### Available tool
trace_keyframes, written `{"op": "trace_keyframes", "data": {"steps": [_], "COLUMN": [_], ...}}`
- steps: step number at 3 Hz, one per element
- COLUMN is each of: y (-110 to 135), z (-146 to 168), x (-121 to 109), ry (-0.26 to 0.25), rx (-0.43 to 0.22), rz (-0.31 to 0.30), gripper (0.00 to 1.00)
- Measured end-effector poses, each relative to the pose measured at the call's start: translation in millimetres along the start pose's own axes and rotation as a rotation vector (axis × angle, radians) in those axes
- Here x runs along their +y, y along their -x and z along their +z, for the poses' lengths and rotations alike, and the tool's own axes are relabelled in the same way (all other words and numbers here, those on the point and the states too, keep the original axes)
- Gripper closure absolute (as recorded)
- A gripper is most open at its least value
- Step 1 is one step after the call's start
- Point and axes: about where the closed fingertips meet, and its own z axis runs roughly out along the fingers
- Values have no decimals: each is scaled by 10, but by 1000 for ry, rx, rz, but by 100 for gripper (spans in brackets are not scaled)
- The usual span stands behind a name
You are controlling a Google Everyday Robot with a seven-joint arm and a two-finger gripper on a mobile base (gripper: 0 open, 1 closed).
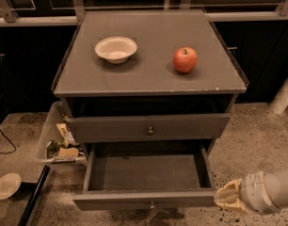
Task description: Close middle drawer
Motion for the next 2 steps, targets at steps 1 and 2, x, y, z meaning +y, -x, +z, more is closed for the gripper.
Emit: {"op": "trace_keyframes", "data": {"steps": [1,2], "y": [-291,-289], "z": [370,424], "x": [26,32], "ry": [13,19], "rx": [-65,-75], "rz": [24,28], "gripper": [100,100]}}
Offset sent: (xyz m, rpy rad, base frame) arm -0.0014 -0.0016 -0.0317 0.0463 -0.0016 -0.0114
